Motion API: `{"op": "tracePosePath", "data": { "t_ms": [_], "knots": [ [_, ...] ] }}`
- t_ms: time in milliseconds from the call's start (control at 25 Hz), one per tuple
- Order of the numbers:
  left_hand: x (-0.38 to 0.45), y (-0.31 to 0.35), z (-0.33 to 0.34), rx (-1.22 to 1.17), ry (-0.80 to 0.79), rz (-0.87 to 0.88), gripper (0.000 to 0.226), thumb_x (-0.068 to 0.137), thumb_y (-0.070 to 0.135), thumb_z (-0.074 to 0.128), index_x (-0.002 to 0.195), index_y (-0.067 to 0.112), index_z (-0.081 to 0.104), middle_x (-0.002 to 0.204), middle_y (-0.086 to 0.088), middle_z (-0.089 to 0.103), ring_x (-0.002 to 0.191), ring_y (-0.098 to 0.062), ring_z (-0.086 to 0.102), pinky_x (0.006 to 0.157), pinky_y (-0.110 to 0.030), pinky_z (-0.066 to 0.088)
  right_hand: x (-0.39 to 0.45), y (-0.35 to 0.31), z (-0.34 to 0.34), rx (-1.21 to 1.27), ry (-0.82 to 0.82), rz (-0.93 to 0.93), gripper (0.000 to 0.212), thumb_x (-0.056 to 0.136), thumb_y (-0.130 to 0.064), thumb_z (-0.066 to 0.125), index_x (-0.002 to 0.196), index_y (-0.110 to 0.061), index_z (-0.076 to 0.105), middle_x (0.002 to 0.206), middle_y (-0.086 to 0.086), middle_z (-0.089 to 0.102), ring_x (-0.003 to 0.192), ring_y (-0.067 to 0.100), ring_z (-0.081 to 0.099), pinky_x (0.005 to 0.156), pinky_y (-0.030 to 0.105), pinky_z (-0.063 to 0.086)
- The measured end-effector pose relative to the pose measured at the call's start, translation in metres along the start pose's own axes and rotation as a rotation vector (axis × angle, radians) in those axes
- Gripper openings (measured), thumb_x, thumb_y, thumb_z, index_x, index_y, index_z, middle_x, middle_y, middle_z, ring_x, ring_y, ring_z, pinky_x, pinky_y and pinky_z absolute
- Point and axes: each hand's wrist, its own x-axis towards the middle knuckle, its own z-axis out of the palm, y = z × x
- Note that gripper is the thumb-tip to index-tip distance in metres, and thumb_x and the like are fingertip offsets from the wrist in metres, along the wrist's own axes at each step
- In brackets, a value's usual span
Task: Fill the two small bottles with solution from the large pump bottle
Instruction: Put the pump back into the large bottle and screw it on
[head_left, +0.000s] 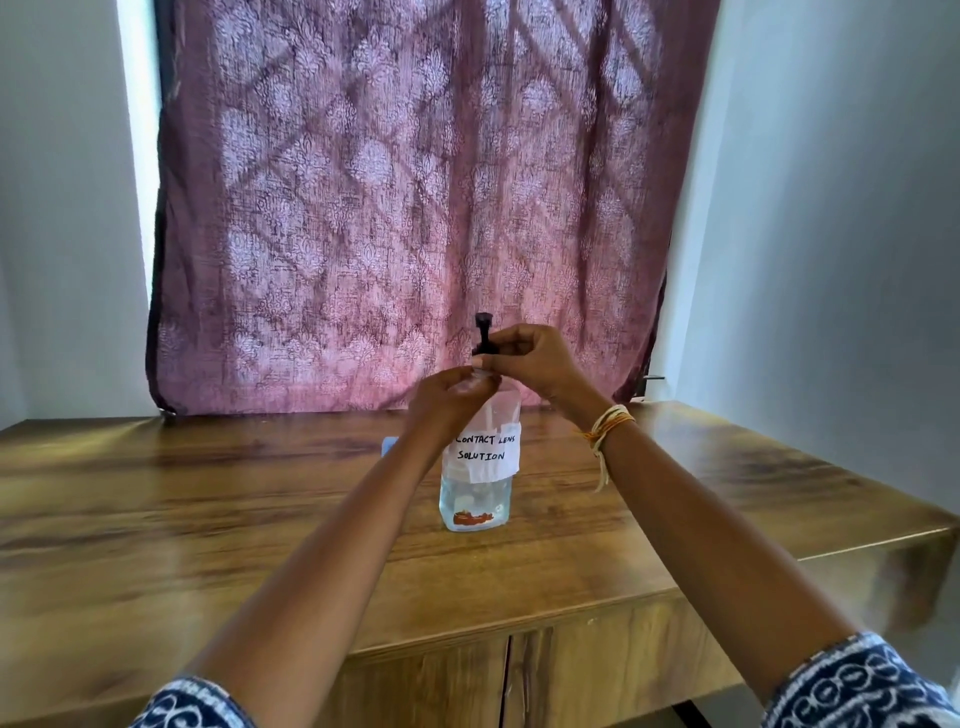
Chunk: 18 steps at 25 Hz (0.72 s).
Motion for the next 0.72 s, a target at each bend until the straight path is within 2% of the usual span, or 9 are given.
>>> {"op": "tracePosePath", "data": {
  "t_ms": [120,200,280,400,520,720],
  "knots": [
    [0.001,-0.002,-0.001,0.070,-0.002,0.049,0.030,0.076,0.054,0.063,0.088,0.027,0.070,0.082,0.003,0.066,0.083,-0.018,0.063,0.070,-0.030,0.049,0.001,0.002,0.011,-0.131,0.045,-0.010,0.044,0.063,-0.022,0.090,0.095,-0.011,0.062,0.072,-0.001,0.061,0.067,0.009,0.058,0.063,0.024,0.053],
    [0.002,-0.004,-0.001,0.106,0.008,0.053,0.022,0.083,0.048,0.064,0.091,0.027,0.068,0.084,0.002,0.067,0.083,-0.019,0.065,0.065,-0.027,0.047,0.003,0.006,0.016,-0.167,0.016,-0.023,0.041,0.068,-0.028,0.087,0.095,-0.007,0.065,0.069,0.007,0.062,0.064,0.011,0.055,0.061,0.023,0.048],
    [0.003,-0.005,0.000,0.152,0.019,0.065,0.033,0.084,0.049,0.064,0.106,0.024,0.069,0.090,0.002,0.067,0.086,-0.018,0.065,0.072,-0.030,0.050,0.003,0.010,0.013,-0.045,-0.062,-0.031,0.032,0.077,-0.019,0.080,0.098,0.004,0.069,0.079,0.017,0.068,0.072,0.018,0.061,0.068,0.028,0.051],
    [0.002,-0.006,0.000,0.181,0.047,0.123,0.038,0.083,0.049,0.065,0.111,0.023,0.069,0.089,0.005,0.066,0.083,-0.016,0.064,0.078,-0.031,0.052,0.006,0.008,0.001,0.068,-0.138,-0.032,0.029,0.082,0.004,0.069,0.111,0.011,0.065,0.089,0.010,0.069,0.082,0.017,0.066,0.077,0.022,0.056],
    [0.004,-0.010,-0.001,0.196,0.063,0.163,0.037,0.082,0.047,0.068,0.107,0.020,0.070,0.086,0.005,0.066,0.081,-0.014,0.064,0.068,-0.022,0.048,0.010,0.004,-0.008,0.141,-0.207,-0.032,0.033,0.083,0.011,0.063,0.116,0.012,0.061,0.087,0.003,0.073,0.083,0.009,0.070,0.080,0.018,0.056],
    [0.006,-0.011,-0.001,0.183,0.067,0.176,0.036,0.081,0.045,0.070,0.107,0.019,0.071,0.086,0.007,0.066,0.075,-0.006,0.061,0.061,-0.014,0.042,0.007,0.008,-0.009,0.145,-0.243,-0.042,0.034,0.085,0.010,0.061,0.119,0.014,0.058,0.104,0.016,0.068,0.091,0.014,0.070,0.089,0.023,0.056]
  ]
}}
